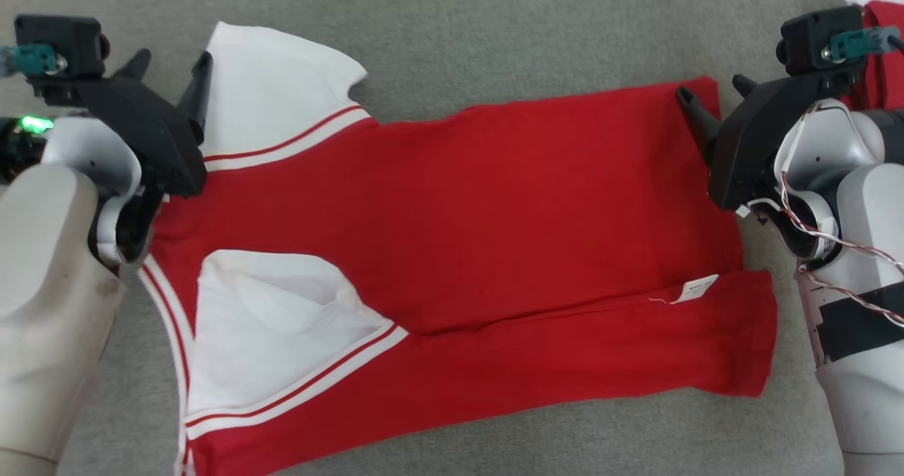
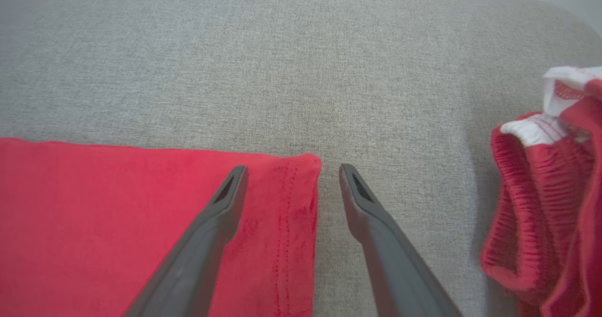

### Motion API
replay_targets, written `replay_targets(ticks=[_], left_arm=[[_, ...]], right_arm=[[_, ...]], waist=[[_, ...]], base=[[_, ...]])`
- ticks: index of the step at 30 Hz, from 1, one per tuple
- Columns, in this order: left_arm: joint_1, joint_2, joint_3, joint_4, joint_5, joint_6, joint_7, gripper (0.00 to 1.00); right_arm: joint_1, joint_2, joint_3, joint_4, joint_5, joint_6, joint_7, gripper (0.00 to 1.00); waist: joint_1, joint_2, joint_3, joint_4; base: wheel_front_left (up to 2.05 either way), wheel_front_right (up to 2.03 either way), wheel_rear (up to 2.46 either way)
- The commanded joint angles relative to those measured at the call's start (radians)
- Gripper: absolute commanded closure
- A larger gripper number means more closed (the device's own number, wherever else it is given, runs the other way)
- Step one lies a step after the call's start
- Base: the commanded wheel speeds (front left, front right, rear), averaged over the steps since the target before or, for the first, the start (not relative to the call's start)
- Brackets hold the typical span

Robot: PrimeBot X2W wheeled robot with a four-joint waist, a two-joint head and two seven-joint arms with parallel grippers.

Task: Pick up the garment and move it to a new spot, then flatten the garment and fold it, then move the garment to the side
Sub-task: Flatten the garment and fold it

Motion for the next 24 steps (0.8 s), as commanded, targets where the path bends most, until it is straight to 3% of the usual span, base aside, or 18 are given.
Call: replay_targets(ticks=[1, 5, 14, 15, 16, 17, 24], left_arm=[[-0.029, 0.004, -0.003, 0.010, 0.008, 0.000, 0.000, 0.00], [-0.056, 0.004, -0.017, 0.037, 0.021, -0.006, 0.006, 0.00], [-0.071, 0.030, -0.037, 0.114, 0.045, 0.038, 0.063, 0.00], [-0.068, 0.029, -0.040, 0.116, 0.040, 0.034, 0.075, 0.45], [-0.066, 0.029, -0.039, 0.116, 0.031, 0.029, 0.089, 0.64], [-0.062, 0.032, -0.042, 0.115, 0.027, 0.026, 0.107, 1.00], [-0.049, 0.089, -0.024, 0.065, -0.005, 0.011, 0.153, 1.00]], right_arm=[[-0.021, -0.009, 0.011, 0.007, 0.011, 0.002, -0.014, 0.00], [-0.036, -0.014, 0.035, 0.025, 0.024, 0.002, -0.036, 0.00], [-0.047, -0.021, 0.087, 0.024, 0.051, 0.002, -0.058, 0.00], [-0.043, -0.025, 0.090, 0.020, 0.057, 0.002, -0.054, 0.00], [-0.038, -0.030, 0.093, 0.013, 0.061, 0.002, -0.048, 0.00], [-0.035, -0.039, 0.099, 0.004, 0.065, 0.002, -0.045, 0.00], [-0.001, -0.084, 0.101, -0.087, 0.095, 0.002, -0.001, 0.00]], waist=[[-0.0003, -0.0002, 0.062, -0.059], [-0.0003, -0.0002, 0.073, -0.068], [-0.0003, -0.0002, 0.099, -0.089], [-0.0003, -0.0002, 0.100, -0.088], [-0.0003, -0.0002, 0.101, -0.088], [-0.0003, -0.0002, 0.101, -0.087], [-0.0003, -0.0002, 0.107, -0.088]], base=[[0.00, 0.00, 0.00], [0.00, 0.00, 0.00], [0.00, 0.00, 0.00], [0.00, 0.00, 0.00], [0.00, 0.00, 0.00], [0.00, 0.00, 0.00], [0.00, 0.00, 0.00]])
